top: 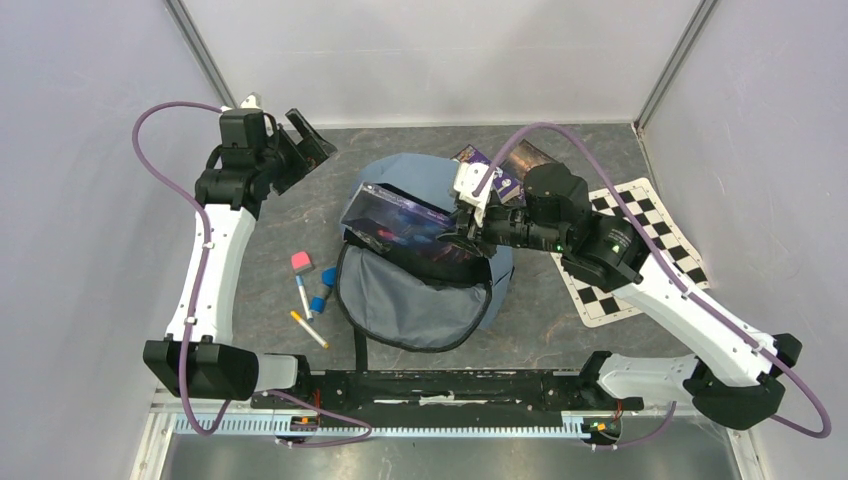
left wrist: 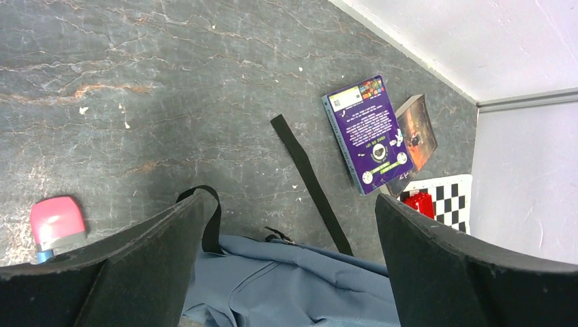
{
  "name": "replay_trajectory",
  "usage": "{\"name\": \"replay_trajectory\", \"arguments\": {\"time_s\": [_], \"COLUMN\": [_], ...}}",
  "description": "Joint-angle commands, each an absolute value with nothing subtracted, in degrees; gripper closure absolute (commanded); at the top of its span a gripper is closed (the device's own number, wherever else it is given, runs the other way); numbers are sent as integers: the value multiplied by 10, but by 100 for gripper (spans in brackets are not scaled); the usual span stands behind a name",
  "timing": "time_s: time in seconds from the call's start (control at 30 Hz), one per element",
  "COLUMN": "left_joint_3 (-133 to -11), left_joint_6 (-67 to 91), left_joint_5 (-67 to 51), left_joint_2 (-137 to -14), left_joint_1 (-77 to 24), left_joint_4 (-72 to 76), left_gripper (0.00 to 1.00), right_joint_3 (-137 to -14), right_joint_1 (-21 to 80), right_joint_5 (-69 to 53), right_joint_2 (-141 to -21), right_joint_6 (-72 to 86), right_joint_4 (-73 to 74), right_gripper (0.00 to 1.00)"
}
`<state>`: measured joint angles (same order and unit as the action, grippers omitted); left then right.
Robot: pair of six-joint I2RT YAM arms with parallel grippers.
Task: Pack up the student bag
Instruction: Place the book in the student bag.
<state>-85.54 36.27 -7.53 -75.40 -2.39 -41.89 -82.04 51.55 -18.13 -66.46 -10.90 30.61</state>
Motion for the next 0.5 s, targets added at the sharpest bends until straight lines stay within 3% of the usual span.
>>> {"name": "replay_trajectory", "arguments": {"time_s": [0.0,0.47], "left_joint_3": [-862,-848], "left_joint_6": [367,367], "left_joint_5": [-68,-79], "left_joint_2": [-753,-761], "left_joint_1": [-19,-17], "left_joint_4": [-412,-395], "left_gripper": [0,0], "right_joint_3": [-835,-742], "right_joint_1": [532,567], "right_joint_5": [-134,-71], "right_joint_2": [-635,-634], "right_joint_6": [-149,-121], "right_joint_4": [292,307], "right_gripper": [100,100]}}
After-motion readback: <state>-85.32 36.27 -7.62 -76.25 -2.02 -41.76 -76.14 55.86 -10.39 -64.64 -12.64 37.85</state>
